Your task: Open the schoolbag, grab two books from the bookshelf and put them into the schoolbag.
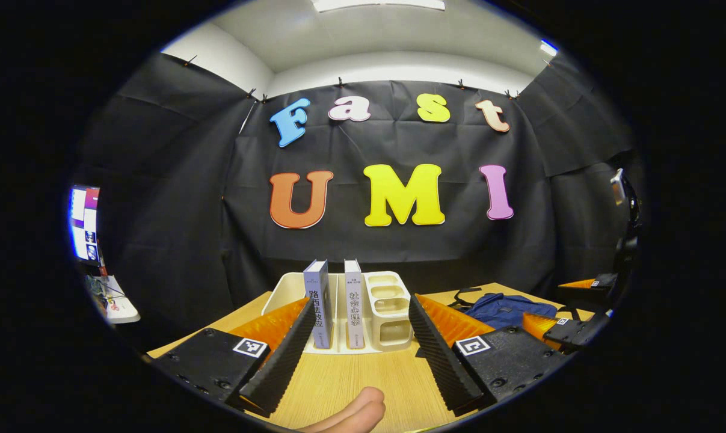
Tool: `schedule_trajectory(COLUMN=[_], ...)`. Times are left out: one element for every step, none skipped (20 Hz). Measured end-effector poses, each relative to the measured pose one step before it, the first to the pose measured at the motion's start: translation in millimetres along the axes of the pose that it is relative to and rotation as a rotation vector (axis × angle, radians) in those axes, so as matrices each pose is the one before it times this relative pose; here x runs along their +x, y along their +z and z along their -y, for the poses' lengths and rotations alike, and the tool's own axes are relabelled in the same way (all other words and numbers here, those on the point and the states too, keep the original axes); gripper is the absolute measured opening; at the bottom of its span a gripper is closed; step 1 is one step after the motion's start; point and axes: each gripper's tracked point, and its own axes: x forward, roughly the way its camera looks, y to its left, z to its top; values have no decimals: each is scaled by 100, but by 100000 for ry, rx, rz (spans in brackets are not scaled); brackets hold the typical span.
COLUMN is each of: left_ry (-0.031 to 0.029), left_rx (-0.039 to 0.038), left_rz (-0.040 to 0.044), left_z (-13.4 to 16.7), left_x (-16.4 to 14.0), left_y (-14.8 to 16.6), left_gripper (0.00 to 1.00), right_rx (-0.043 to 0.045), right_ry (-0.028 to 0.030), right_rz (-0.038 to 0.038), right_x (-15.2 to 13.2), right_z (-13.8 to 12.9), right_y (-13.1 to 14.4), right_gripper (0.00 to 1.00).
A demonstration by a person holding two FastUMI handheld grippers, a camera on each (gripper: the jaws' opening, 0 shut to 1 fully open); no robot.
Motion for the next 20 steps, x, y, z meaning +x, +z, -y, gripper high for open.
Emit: schedule_trajectory(left_ry=[-995,-1407,-585,305,725,638,304,-126,48,406,718,719,714,648,473,248,126,18,-235,-244], left_rx=[-320,-266,-165,172,115,-41,-344,-475,-433,-362,-366,-361,-193,81,163,86,-40,-116,-239,-14], left_rz=[922,594,-655,-962,-854,-1541,-1222,-1003,-1422,-1270,-1147,-1036,-796,-630,-723,-252,-366,-309,-52,-172], left_z=[148,212,-17,-216,-437,-245,-105,-65,-37,-211,-358,-284,-168,-165,-140,-14,-61,-31,-23,23], left_x=[209,361,368,364,386,486,217,367,454,275,156,140,293,203,201,44,-33,194,176,-15], left_y=[-2,-8,-569,-507,-520,-544,-408,-423,-406,-500,-399,-340,-240,-196,-180,-101,-206,-35,-44,-55], left_gripper=[97,97,98,97,97,97,97,97,98,98,97,97,97,97,97,97,98,98,98,98], right_rx=[-616,-208,-154,-209,-674,-896,-944,-764,-931,-1002,-1553,-2530,-2358,-1767,-1722,-1499,-962,-1071,-1109,-847], right_ry=[368,511,504,729,724,499,932,1224,813,455,-735,-2315,-586,298,-181,258,-59,-744,-1685,-547], right_rz=[-2270,-2078,-2287,-2586,-2619,-2532,-2213,-1665,-1776,-1454,-1414,-1949,-1041,-673,-1411,-821,-1009,-1187,-1651,-1166], right_x=[602,593,625,644,630,529,482,515,517,567,612,650,420,417,372,509,458,559,565,600], right_z=[-398,-452,-443,-604,-621,-633,-717,-797,-625,-614,-368,-200,-390,-846,-490,-467,-365,-168,107,-42], right_y=[-651,-782,-749,-897,-811,-798,-609,-575,-385,-336,-221,-314,-57,39,-120,-38,117,8,-34,-86], right_gripper=[98,98,97,95,95,95,95,96,99,96,96,95,96,99,99,95,95,98,95,94])
